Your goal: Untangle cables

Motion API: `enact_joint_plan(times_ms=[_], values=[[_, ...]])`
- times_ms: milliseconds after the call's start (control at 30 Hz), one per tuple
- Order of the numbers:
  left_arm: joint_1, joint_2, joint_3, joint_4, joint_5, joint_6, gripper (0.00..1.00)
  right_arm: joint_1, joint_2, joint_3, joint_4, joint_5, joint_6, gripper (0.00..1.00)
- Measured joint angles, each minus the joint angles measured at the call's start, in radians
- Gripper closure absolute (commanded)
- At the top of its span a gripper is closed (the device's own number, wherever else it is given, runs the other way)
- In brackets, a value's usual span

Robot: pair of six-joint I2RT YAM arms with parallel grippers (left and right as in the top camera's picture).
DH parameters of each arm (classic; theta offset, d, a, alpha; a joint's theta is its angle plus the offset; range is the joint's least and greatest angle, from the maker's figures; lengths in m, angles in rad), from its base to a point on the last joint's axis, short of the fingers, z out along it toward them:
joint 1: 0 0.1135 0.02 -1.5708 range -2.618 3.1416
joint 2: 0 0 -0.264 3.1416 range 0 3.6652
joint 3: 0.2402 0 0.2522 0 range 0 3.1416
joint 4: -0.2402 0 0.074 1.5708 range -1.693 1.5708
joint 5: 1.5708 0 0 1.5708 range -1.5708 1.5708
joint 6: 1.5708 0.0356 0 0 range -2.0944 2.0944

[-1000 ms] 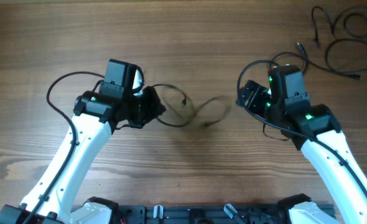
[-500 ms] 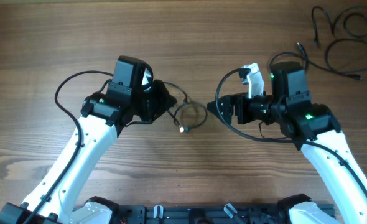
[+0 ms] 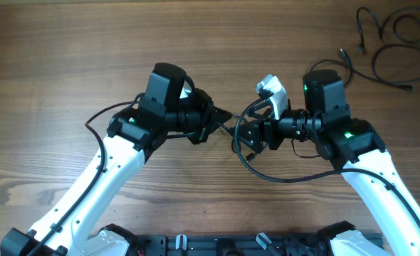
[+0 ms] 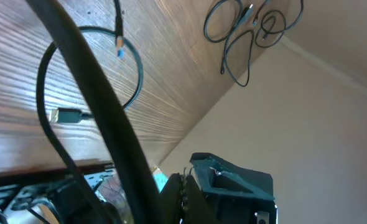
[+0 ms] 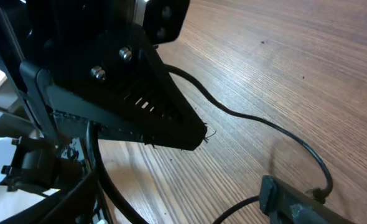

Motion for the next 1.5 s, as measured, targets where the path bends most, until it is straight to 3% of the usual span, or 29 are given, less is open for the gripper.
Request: enact_joint_plan(times_ms=[133,367,533,667,733,767,900,933,1167,1500], values=[[-0.002,0.000,0.000,-0.001,-0.024,-0.044,0.96,0.000,0.000,0.000,-0.032,0.000,-0.011,0.41],[-0.016,0.000,0.000,0.000,-0.057,-0.116,0.96,0.038,0.000,0.000,-0.050,0.000,-0.018,0.43],[-0.029,0.000,0.000,0.001,-0.057,-0.135,0.96,0.086,0.000,0.000,-0.049,0.012,-0.032,0.65],[-0.035,0.000,0.000,0.002,-0.058,-0.140,0.96,0.086,0.000,0.000,-0.049,0.019,-0.036,0.96],[-0.035,0.002,0.000,0.003,-0.069,-0.141,0.95,0.093,0.000,0.000,-0.050,0.008,-0.040,0.96],[-0.035,0.002,0.000,0.003,-0.072,-0.141,0.84,0.095,0.000,0.000,-0.050,0.009,-0.033,0.96],[-0.035,0.002,0.000,0.002,-0.069,-0.120,0.06,0.094,0.000,0.000,-0.036,0.121,0.071,0.96],[-0.035,0.002,0.000,0.002,-0.072,-0.090,0.00,0.093,0.000,0.000,-0.029,0.179,0.127,0.96],[-0.035,0.002,0.000,-0.079,-0.130,0.044,0.00,0.093,0.000,0.000,-0.022,0.464,0.431,0.96],[-0.013,0.002,0.000,-0.104,-0.385,0.059,0.00,0.093,0.000,0.000,-0.124,0.516,0.565,0.96]])
